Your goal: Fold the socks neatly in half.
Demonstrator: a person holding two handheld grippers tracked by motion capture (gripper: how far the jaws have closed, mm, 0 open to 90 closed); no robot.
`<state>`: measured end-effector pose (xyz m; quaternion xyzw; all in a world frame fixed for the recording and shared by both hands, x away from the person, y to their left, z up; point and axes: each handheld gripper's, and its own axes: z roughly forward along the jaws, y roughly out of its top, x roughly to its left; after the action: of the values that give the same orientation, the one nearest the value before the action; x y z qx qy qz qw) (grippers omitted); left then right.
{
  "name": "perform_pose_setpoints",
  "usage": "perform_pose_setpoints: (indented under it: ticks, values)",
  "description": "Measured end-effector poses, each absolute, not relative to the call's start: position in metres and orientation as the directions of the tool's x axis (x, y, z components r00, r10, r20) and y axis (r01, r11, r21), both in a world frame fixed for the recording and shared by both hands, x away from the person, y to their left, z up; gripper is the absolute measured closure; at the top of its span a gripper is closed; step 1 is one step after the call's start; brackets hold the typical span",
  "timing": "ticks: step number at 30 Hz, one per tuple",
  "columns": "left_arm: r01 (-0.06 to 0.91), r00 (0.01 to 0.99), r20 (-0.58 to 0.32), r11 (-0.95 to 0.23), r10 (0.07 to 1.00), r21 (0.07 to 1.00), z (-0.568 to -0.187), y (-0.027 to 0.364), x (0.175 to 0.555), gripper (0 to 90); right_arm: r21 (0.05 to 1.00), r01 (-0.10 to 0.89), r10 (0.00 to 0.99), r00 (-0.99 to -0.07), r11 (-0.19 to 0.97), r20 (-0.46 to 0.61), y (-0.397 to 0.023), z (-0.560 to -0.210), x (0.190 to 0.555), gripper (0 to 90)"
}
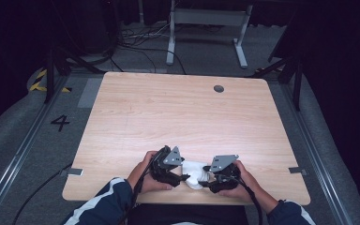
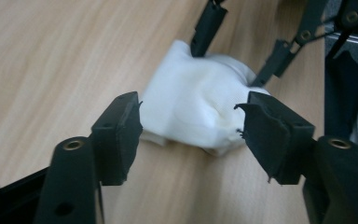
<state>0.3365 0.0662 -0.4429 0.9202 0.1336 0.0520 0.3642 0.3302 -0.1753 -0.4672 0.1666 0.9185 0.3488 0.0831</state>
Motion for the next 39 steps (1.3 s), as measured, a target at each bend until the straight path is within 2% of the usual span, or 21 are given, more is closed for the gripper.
perform_pose_setpoints:
  ticks: [1, 6, 16, 22, 39]
  values:
    - [0.21, 0.961, -0.009, -0.711, 0.276, 0.671, -0.447, 0.065, 0.334, 43.4, 0.67, 0.25, 0.367, -0.93, 0.699, -0.036, -0.175, -0.467, 0.33, 43.1]
    - [0.22, 0.959, 0.011, -0.764, 0.285, 0.606, -0.467, 0.057, 0.335, 44.2, 0.675, 0.272, 0.397, -0.917, 0.686, -0.033, -0.175, -0.468, 0.331, 42.7]
    - [0.241, 0.948, 0.009, -0.733, 0.319, 0.637, -0.473, 0.054, 0.355, 42.5, 0.682, 0.292, 0.438, -0.898, 0.67, -0.046, -0.178, -0.469, 0.35, 41.8]
    - [0.257, 0.938, 0.016, -0.726, 0.346, 0.638, -0.472, 0.059, 0.369, 40.1, 0.689, 0.269, 0.433, -0.898, 0.672, -0.071, -0.178, -0.469, 0.366, 38.6]
    - [0.249, 0.917, 0.085, -0.726, 0.39, 0.641, -0.45, 0.113, 0.351, 29.4, 0.713, 0.234, 0.434, -0.894, 0.661, -0.109, -0.221, -0.442, 0.346, 36.1]
